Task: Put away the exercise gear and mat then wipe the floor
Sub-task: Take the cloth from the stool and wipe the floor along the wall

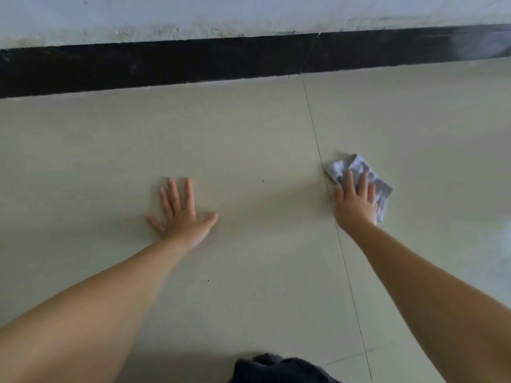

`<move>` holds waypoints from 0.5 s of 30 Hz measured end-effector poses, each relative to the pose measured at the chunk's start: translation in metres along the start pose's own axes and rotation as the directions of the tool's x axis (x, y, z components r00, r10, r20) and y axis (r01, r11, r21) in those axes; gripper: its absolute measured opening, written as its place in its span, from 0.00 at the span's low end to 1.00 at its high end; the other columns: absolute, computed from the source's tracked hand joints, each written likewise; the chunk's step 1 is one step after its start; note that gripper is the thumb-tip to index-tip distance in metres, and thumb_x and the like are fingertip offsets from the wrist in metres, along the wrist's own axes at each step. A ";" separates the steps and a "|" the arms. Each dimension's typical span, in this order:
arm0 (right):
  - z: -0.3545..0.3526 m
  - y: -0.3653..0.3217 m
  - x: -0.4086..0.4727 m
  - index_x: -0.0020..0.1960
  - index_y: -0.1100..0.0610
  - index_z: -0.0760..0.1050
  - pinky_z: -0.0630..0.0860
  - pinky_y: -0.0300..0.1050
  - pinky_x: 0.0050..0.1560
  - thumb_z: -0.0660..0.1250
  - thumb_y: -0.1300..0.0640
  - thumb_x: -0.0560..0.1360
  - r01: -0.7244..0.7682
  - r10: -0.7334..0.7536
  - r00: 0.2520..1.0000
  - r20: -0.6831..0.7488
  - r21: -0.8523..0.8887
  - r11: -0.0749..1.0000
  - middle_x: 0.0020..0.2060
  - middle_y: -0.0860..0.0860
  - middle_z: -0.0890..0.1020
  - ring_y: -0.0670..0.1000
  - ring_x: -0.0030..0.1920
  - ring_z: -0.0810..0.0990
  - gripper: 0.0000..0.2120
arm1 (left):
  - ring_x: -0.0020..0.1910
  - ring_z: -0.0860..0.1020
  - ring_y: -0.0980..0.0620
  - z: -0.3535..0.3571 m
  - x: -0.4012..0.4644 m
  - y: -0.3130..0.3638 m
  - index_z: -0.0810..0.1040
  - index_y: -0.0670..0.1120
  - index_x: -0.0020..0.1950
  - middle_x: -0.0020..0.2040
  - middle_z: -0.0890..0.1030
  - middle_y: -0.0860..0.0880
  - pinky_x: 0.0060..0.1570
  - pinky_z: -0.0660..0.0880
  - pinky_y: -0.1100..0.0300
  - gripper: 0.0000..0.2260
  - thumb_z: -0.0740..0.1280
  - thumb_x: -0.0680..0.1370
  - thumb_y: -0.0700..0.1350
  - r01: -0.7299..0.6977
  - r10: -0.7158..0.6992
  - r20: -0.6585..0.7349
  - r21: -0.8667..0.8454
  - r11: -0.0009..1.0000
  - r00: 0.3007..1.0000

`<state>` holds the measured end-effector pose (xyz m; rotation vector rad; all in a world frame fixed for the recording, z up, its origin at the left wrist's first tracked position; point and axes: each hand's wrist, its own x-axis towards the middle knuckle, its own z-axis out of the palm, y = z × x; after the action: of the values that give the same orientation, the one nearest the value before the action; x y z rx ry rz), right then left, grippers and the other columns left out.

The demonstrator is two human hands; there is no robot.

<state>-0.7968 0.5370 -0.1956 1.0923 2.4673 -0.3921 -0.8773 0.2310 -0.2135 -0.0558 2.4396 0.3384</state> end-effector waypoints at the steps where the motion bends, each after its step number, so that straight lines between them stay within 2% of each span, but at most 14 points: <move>1: 0.018 -0.021 -0.021 0.78 0.46 0.46 0.44 0.58 0.75 0.46 0.45 0.82 0.054 -0.054 0.999 0.003 -0.003 0.999 0.78 0.52 0.42 0.57 0.77 0.42 0.26 | 0.75 0.32 0.50 -0.002 0.001 0.000 0.36 0.56 0.76 0.76 0.31 0.52 0.68 0.40 0.33 0.40 0.61 0.76 0.61 0.000 0.000 0.012 -0.012 1.000 1.000; 3: 0.062 -0.066 -0.073 0.78 0.45 0.49 0.48 0.58 0.75 0.49 0.45 0.81 0.266 -0.267 0.963 -0.038 -0.027 0.964 0.78 0.51 0.47 0.57 0.77 0.47 0.26 | 0.76 0.33 0.52 -0.008 0.003 -0.001 0.39 0.56 0.77 0.77 0.32 0.53 0.69 0.40 0.34 0.35 0.58 0.79 0.60 0.006 -0.005 0.032 -0.037 0.999 0.999; 4: 0.081 -0.086 -0.104 0.77 0.47 0.55 0.53 0.61 0.74 0.51 0.45 0.79 0.373 -0.374 0.924 -0.078 -0.034 0.927 0.77 0.52 0.53 0.58 0.76 0.53 0.26 | 0.76 0.35 0.52 -0.011 0.004 -0.003 0.42 0.56 0.78 0.77 0.35 0.53 0.70 0.41 0.35 0.32 0.56 0.80 0.59 0.008 -0.007 0.031 -0.033 0.999 0.999; 5: 0.097 -0.102 -0.133 0.75 0.47 0.60 0.57 0.63 0.72 0.53 0.46 0.77 0.500 -0.504 0.862 -0.054 -0.063 0.863 0.76 0.53 0.58 0.59 0.75 0.57 0.27 | 0.77 0.38 0.52 -0.016 0.006 -0.004 0.46 0.55 0.78 0.78 0.38 0.52 0.72 0.42 0.37 0.30 0.56 0.80 0.58 0.002 -0.001 0.017 -0.025 1.000 1.000; 7: 0.113 -0.112 -0.169 0.76 0.47 0.58 0.52 0.64 0.73 0.52 0.46 0.79 0.769 -0.744 0.639 0.195 -0.122 0.628 0.77 0.51 0.56 0.58 0.77 0.52 0.25 | 0.78 0.44 0.49 -0.024 0.012 -0.006 0.54 0.49 0.78 0.79 0.46 0.48 0.74 0.48 0.43 0.26 0.56 0.81 0.54 -0.049 0.048 -0.021 -0.030 0.998 0.999; 8: 0.116 -0.103 -0.172 0.76 0.46 0.58 0.50 0.62 0.74 0.50 0.46 0.80 0.844 -0.803 0.535 0.262 -0.127 0.521 0.77 0.49 0.55 0.56 0.77 0.51 0.25 | 0.78 0.47 0.47 -0.027 0.014 -0.006 0.56 0.47 0.77 0.79 0.49 0.45 0.75 0.50 0.46 0.26 0.56 0.81 0.53 -0.071 0.070 -0.024 -0.036 0.997 0.997; 9: 0.113 -0.089 -0.166 0.74 0.45 0.61 0.55 0.60 0.73 0.49 0.46 0.79 0.867 -0.835 0.498 0.236 -0.129 0.481 0.76 0.47 0.59 0.54 0.76 0.55 0.24 | 0.78 0.48 0.47 -0.029 0.013 -0.005 0.57 0.46 0.77 0.79 0.51 0.44 0.75 0.51 0.48 0.26 0.56 0.81 0.52 -0.084 0.083 -0.014 -0.029 0.996 0.996; 10: 0.108 -0.069 -0.155 0.72 0.45 0.65 0.62 0.60 0.71 0.50 0.45 0.79 0.847 -0.826 0.532 0.186 -0.140 0.514 0.74 0.47 0.64 0.54 0.75 0.61 0.23 | 0.77 0.49 0.47 -0.030 0.010 -0.004 0.56 0.46 0.77 0.78 0.51 0.43 0.75 0.52 0.49 0.26 0.56 0.81 0.53 -0.097 0.097 0.000 0.000 0.995 0.995; 12: 0.092 -0.016 -0.126 0.72 0.46 0.67 0.67 0.61 0.67 0.50 0.45 0.78 0.696 -0.687 0.718 0.107 -0.112 0.710 0.73 0.48 0.66 0.55 0.73 0.64 0.23 | 0.78 0.48 0.48 -0.026 0.000 0.002 0.55 0.48 0.78 0.79 0.50 0.44 0.74 0.53 0.48 0.26 0.55 0.81 0.53 -0.156 0.154 0.027 0.094 0.983 0.988; 14: 0.068 0.045 -0.088 0.76 0.46 0.58 0.59 0.61 0.72 0.48 0.45 0.81 0.428 -0.432 0.899 -0.073 -0.067 0.901 0.77 0.49 0.56 0.56 0.76 0.55 0.24 | 0.78 0.46 0.49 -0.016 -0.013 0.012 0.54 0.50 0.78 0.79 0.47 0.46 0.74 0.53 0.47 0.26 0.55 0.81 0.54 -0.216 0.210 0.054 0.164 0.962 0.976; 15: 0.051 0.069 -0.070 0.77 0.45 0.52 0.52 0.59 0.74 0.46 0.46 0.82 0.217 -0.215 0.973 -0.088 0.017 0.976 0.78 0.49 0.50 0.54 0.77 0.48 0.24 | 0.78 0.46 0.49 -0.011 -0.020 0.018 0.53 0.51 0.78 0.79 0.45 0.46 0.74 0.53 0.46 0.26 0.55 0.82 0.54 -0.232 0.223 0.068 0.185 0.955 0.972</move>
<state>-0.6896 0.5163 -0.2130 0.8688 2.6748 -0.4519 -0.8710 0.2443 -0.1889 0.3167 2.4245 0.2000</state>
